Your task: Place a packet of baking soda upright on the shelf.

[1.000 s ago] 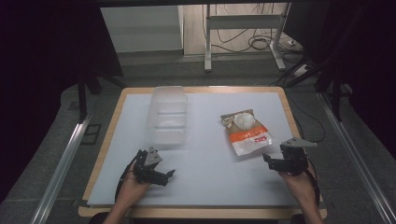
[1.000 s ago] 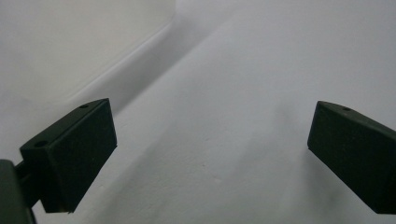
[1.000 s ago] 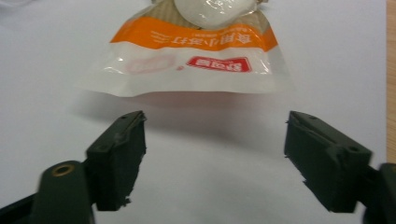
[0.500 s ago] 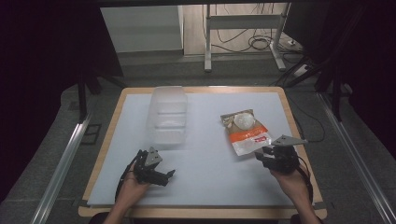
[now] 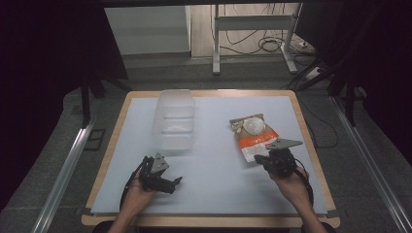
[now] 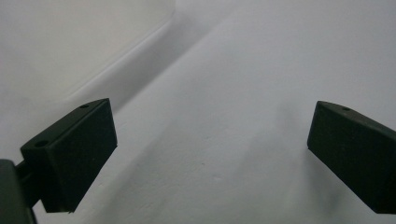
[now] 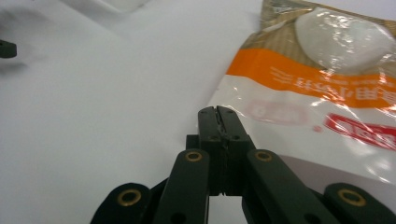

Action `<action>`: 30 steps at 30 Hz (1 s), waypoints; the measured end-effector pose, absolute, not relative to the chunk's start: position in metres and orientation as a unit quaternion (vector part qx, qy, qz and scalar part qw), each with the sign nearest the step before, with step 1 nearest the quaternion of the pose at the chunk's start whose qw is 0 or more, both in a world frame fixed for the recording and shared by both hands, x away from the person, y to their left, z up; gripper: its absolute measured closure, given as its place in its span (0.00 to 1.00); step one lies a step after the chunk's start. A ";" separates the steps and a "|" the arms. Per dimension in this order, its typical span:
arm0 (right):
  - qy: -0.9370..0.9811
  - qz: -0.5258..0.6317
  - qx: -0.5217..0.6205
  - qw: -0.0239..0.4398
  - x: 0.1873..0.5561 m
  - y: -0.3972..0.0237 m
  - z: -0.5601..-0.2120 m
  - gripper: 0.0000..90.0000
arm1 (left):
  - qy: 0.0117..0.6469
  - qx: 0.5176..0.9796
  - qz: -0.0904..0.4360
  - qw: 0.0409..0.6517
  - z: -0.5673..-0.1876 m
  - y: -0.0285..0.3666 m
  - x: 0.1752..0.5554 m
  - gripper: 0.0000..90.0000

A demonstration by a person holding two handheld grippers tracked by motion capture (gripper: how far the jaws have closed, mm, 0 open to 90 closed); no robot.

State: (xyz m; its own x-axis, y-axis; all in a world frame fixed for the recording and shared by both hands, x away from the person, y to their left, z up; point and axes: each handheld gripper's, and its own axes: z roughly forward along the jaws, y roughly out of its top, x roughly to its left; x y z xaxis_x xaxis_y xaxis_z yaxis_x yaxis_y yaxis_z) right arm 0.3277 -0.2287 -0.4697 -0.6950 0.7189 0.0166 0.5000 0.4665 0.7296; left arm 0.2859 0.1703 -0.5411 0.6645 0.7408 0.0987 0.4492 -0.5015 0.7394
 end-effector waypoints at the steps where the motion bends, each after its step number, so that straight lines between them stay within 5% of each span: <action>1: 0.847 0.363 0.357 0.150 0.329 -0.222 -0.473 0.99 | 0.354 0.841 0.207 0.352 -0.541 0.170 0.286 0.02; 15: 0.872 0.311 0.345 0.153 0.356 -0.164 -0.498 0.99 | 0.353 0.842 0.207 0.351 -0.542 0.172 0.286 0.02; 30: 0.879 0.257 0.352 0.195 0.360 -0.179 -0.508 0.99 | 0.351 0.843 0.207 0.352 -0.541 0.172 0.285 0.02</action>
